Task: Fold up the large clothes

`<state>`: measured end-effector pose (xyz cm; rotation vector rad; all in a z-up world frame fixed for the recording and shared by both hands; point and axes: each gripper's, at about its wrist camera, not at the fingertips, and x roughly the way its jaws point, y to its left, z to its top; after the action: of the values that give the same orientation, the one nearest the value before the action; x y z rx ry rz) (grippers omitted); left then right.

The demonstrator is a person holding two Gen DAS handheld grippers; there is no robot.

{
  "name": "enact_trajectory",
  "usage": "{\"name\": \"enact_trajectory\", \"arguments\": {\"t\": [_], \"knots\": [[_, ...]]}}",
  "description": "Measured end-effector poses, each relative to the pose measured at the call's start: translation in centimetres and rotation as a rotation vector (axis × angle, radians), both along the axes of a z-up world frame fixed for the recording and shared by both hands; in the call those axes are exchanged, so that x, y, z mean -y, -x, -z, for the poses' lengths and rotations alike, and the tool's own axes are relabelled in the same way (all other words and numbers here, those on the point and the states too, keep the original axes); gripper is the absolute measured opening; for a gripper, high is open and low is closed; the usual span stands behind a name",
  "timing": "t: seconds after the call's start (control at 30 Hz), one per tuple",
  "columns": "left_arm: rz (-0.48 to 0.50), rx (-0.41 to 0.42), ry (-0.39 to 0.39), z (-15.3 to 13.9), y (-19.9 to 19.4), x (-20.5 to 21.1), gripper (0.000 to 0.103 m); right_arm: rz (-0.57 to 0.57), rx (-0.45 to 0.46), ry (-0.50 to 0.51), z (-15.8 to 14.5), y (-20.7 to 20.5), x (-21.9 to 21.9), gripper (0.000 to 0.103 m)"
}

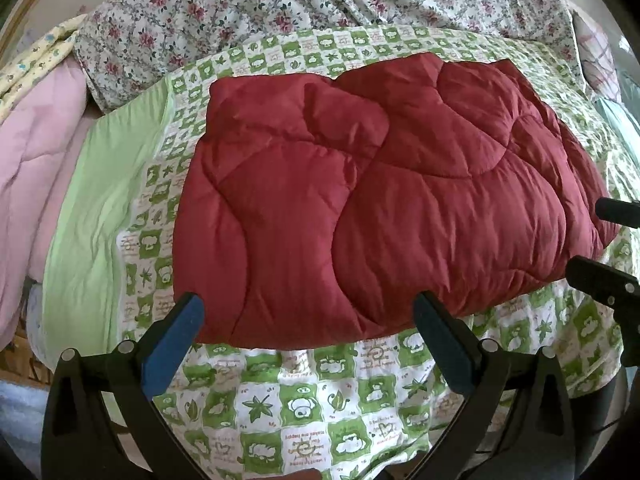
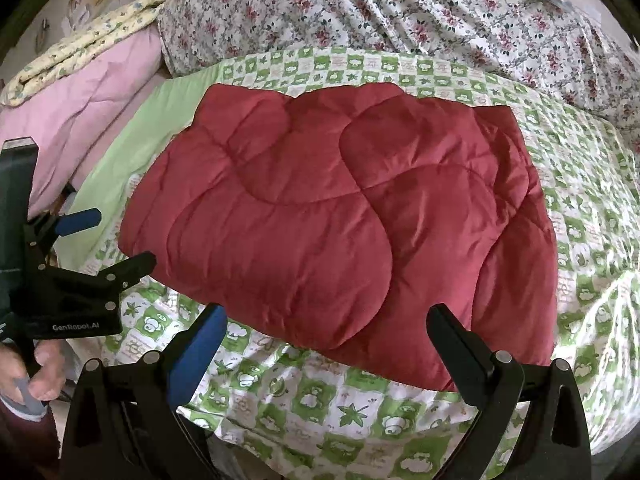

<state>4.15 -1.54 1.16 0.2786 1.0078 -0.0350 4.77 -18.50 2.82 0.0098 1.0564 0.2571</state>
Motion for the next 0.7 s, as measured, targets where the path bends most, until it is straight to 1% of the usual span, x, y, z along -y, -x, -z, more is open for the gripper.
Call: {"name": "enact_trajectory", "arguments": {"t": [0.7], "knots": [[0.0, 0.013, 0.015, -0.58, -0.37, -0.01, 0.103, -0.009, 0.02, 0.011, -0.74, -0.95, -0.27, 0.101]]}}
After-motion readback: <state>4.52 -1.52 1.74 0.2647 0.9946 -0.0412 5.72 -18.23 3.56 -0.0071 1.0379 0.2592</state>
